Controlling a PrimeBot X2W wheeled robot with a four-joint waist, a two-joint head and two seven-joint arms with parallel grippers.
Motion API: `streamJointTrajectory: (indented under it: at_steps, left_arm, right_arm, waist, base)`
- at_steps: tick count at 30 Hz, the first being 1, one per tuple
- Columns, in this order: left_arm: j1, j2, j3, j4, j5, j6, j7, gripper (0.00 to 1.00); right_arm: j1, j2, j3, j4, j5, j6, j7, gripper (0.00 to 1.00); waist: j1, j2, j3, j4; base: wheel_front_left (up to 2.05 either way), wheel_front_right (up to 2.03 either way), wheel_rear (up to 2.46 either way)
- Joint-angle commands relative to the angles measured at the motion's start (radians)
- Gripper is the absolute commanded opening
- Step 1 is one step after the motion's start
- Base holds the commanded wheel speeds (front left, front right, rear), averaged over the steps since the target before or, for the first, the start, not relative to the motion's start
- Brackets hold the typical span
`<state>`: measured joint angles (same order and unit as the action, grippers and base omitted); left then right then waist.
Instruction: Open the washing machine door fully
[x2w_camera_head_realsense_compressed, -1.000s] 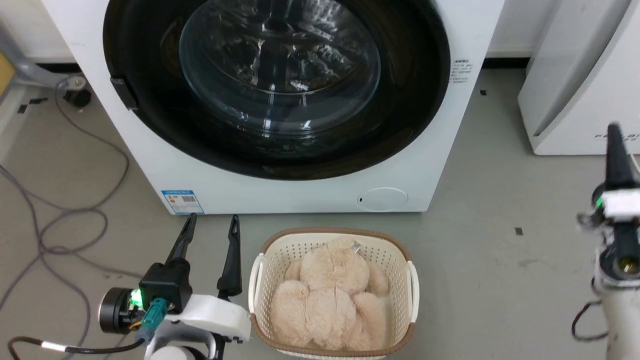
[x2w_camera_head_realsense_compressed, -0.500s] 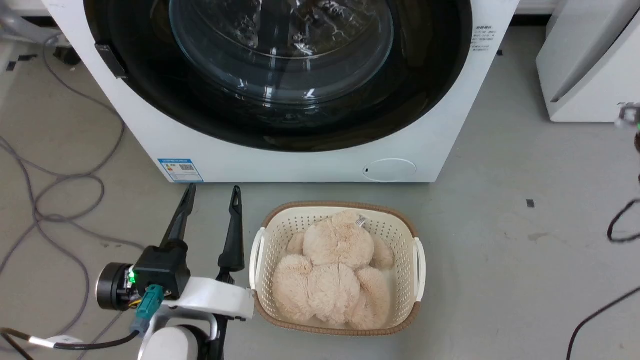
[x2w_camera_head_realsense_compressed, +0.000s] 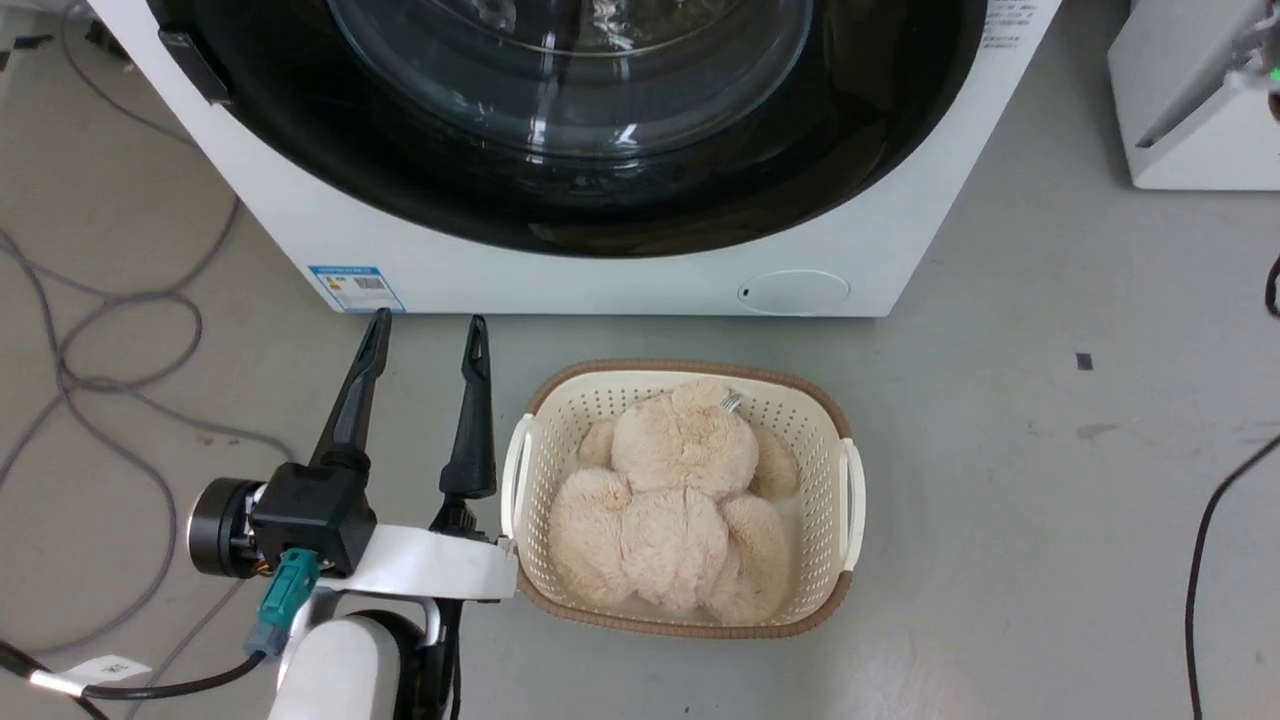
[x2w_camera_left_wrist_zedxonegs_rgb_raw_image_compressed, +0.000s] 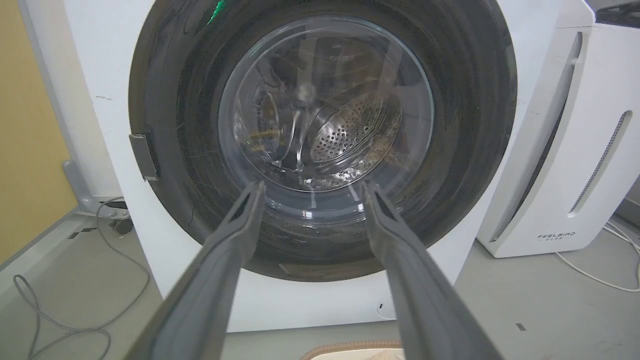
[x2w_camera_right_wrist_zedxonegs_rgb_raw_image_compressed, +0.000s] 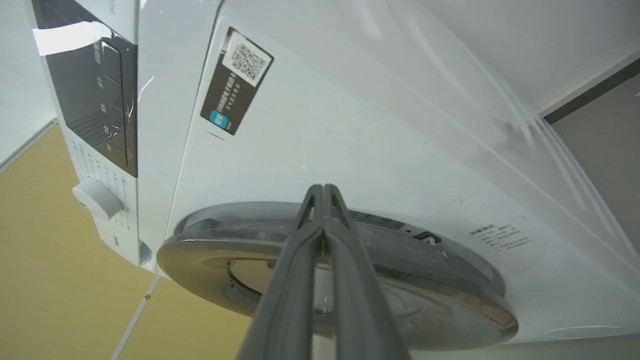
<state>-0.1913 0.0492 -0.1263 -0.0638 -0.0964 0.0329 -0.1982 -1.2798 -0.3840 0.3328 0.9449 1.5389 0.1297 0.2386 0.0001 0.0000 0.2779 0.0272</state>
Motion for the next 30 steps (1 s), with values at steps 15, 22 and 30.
streamJointTrajectory:
  at_steps: [15,22,30]
  left_arm:
    - [-0.067,0.001,-0.033,-0.030,-0.031,0.021,-0.039,1.00]
    - [-0.090,0.001,-0.047,-0.041,-0.041,0.029,-0.054,1.00]
    - [-0.104,0.001,-0.055,-0.037,-0.045,0.033,-0.064,1.00]
  right_arm:
    - [-0.254,0.024,0.233,0.125,0.113,0.001,0.232,0.00]
    - [-0.344,0.042,0.314,0.204,0.176,0.001,0.280,0.00]
    - [-0.403,0.072,0.380,0.267,0.209,0.001,0.323,0.00]
  waist:
    - [-0.0001,0.0000,0.088,0.026]
    - [-0.0001,0.0000,0.124,0.033]
    - [-0.0001,0.0000,0.146,0.037]
  base:
    - [0.00,0.00,0.00]
    - [0.00,0.00,0.00]
    - [0.00,0.00,0.00]
